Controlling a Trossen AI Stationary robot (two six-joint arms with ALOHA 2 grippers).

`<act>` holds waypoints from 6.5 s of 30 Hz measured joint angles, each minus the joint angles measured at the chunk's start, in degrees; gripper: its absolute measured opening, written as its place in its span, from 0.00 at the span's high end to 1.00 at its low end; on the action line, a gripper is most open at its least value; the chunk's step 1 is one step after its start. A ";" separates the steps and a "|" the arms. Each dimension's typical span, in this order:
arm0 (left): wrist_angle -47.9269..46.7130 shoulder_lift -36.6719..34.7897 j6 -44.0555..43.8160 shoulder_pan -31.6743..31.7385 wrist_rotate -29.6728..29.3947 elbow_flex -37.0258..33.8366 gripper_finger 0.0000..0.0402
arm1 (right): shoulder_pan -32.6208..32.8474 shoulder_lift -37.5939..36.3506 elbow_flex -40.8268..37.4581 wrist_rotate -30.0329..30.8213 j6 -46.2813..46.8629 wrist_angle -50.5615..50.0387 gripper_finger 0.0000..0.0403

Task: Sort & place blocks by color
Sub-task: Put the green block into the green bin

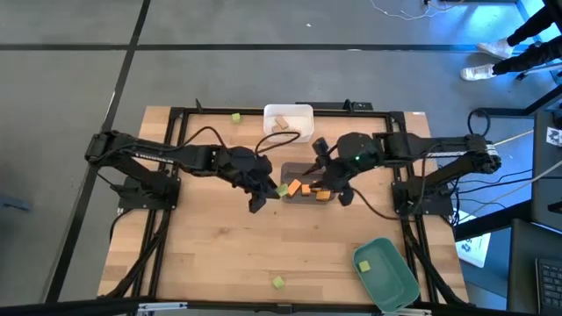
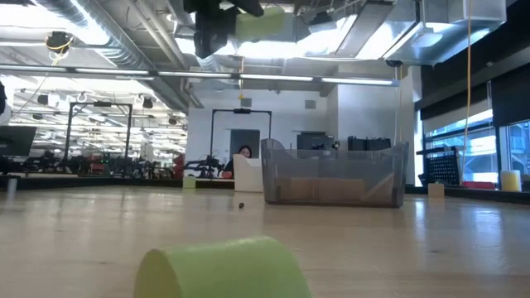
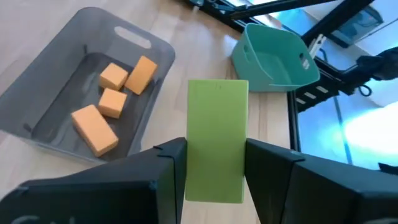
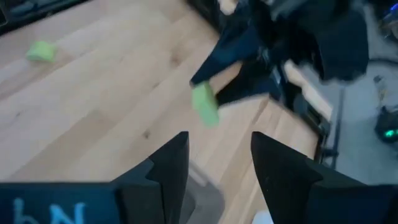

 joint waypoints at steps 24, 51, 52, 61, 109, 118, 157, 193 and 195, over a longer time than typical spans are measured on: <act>7.88 0.01 0.16 -1.56 5.84 0.00 0.74 | 2.97 6.97 0.02 -1.90 -9.70 9.94 0.57; 12.74 0.04 0.06 -1.60 7.26 0.04 0.74 | 2.97 10.12 0.02 -8.98 -9.38 13.00 0.57; 12.67 0.04 0.06 -1.60 7.24 0.04 0.74 | 2.97 10.14 0.02 -8.97 -9.40 13.04 0.58; 12.59 0.04 0.01 -1.59 7.16 0.03 0.74 | 2.95 10.14 0.02 -8.88 -9.57 13.81 0.75; 4.00 0.04 20.88 6.03 2.09 0.07 0.55 | 27.09 2.44 16.04 2.99 65.01 -46.02 0.86; 1.19 0.04 21.06 7.65 2.13 0.02 0.55 | 37.03 5.04 11.29 -15.18 87.34 -50.64 0.86; -2.48 -0.34 21.87 8.24 -1.28 0.00 0.55 | 41.09 5.07 -31.67 -18.33 87.80 0.40 0.70; -23.22 2.38 -10.99 46.42 -18.86 0.02 0.55 | 40.78 4.79 10.38 36.41 83.75 -42.91 0.69; -22.42 5.39 -10.51 47.97 -17.05 -0.02 0.55 | 40.66 4.81 10.89 38.09 82.39 -42.93 0.69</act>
